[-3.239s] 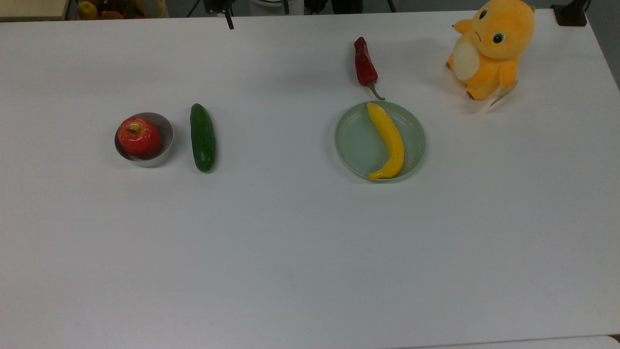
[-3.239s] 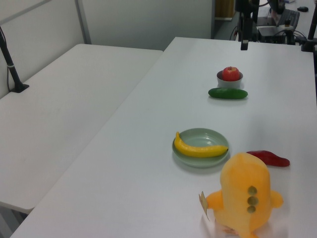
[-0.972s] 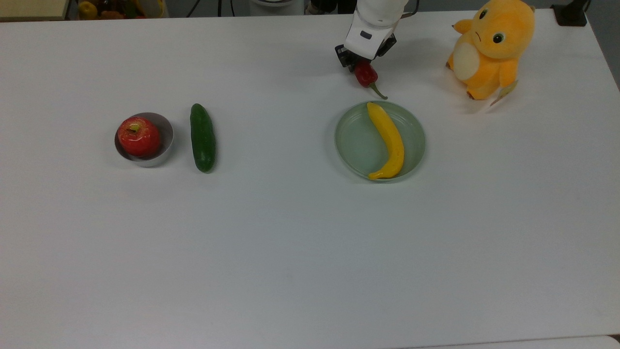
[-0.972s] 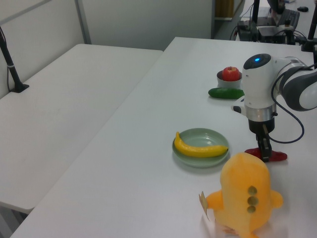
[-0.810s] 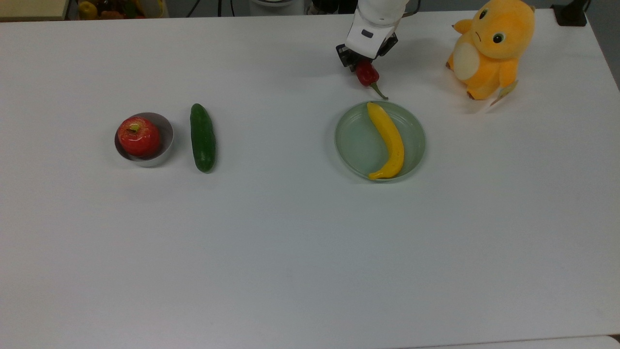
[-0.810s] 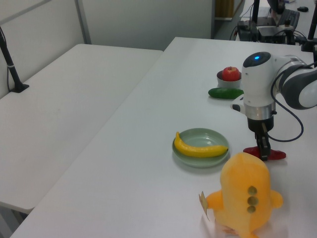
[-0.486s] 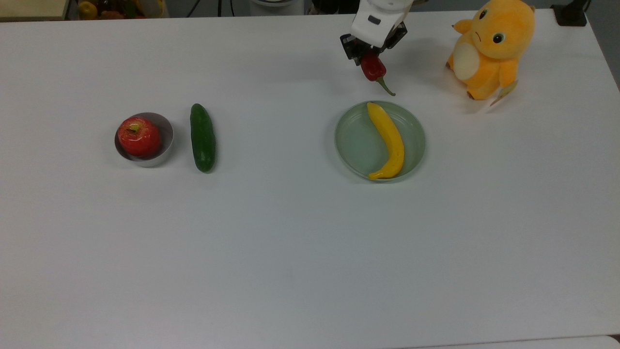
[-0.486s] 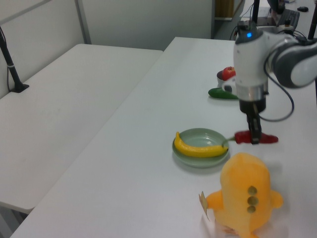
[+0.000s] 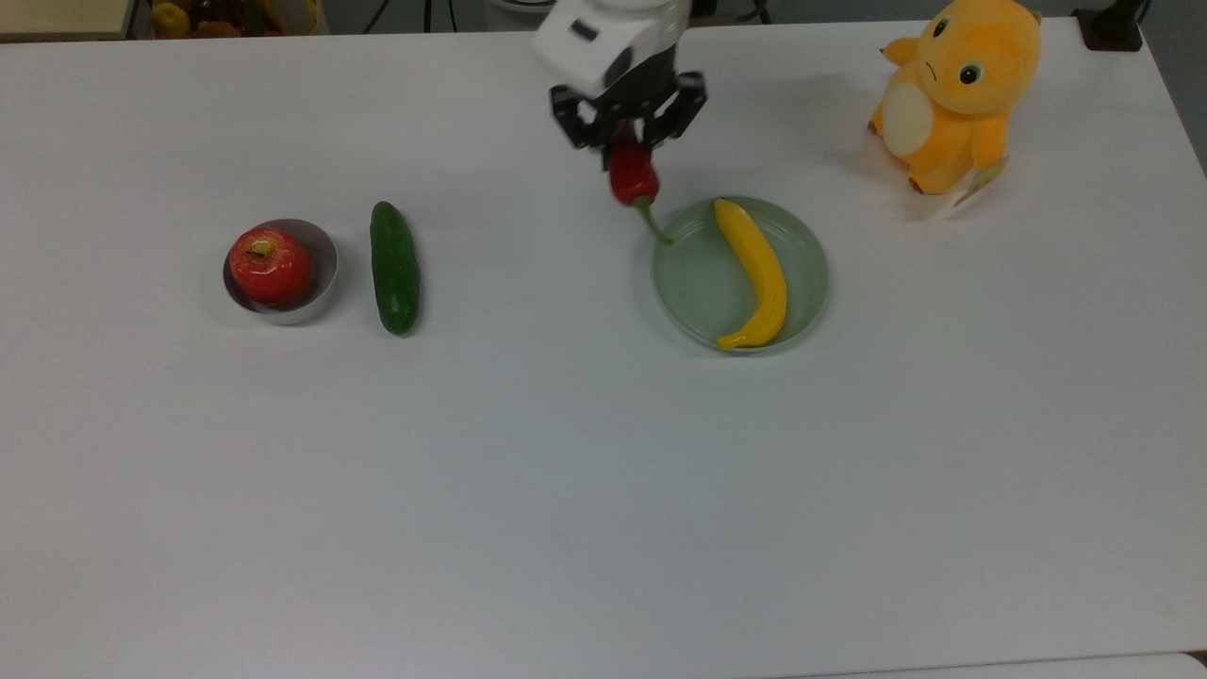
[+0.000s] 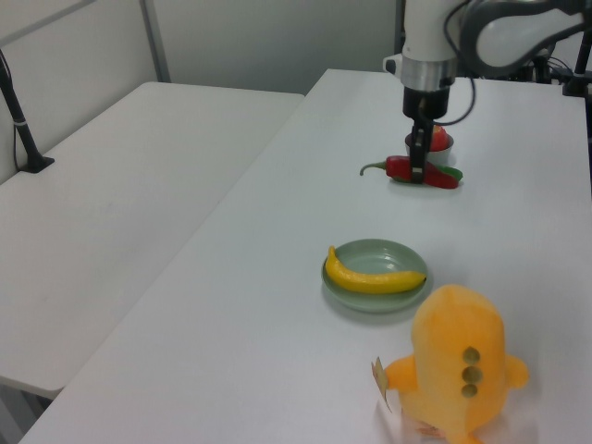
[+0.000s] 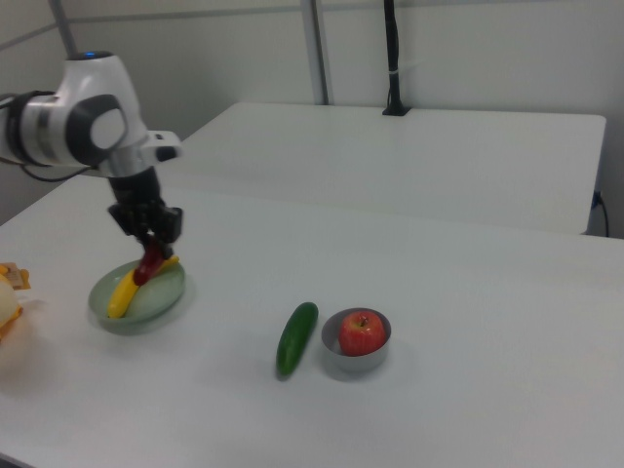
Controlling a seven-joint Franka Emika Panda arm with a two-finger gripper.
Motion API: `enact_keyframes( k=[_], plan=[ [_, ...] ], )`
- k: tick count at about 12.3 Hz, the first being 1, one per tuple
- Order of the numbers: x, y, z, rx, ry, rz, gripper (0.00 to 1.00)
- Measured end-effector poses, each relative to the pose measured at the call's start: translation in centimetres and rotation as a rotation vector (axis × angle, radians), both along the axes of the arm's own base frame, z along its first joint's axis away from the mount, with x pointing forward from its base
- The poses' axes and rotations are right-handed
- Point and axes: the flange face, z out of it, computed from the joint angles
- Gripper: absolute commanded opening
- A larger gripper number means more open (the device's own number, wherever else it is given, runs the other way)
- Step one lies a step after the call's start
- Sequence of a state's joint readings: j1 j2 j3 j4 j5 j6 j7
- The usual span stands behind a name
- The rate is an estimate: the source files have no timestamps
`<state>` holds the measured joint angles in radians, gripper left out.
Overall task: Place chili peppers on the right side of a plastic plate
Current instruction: 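Carry the chili pepper across the plate and lower it beside the plate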
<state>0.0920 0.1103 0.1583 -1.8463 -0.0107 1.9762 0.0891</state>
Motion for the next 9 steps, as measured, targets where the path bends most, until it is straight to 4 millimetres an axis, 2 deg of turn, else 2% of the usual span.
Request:
enact_keyframes(
  k=[2,4,8,9],
  plan=[
    [2.6,-2.3,-2.4,0.002,0.004,-0.018,0.08],
    [4.2,-3.3,-5.5,0.005,0.0,-0.006,0.07],
    [5.6,-3.2,-9.6,0.011,-0.011,0.005,0.08],
    [5.8,-3.1,-10.4,0.013,-0.012,0.007,0.11]
  ],
)
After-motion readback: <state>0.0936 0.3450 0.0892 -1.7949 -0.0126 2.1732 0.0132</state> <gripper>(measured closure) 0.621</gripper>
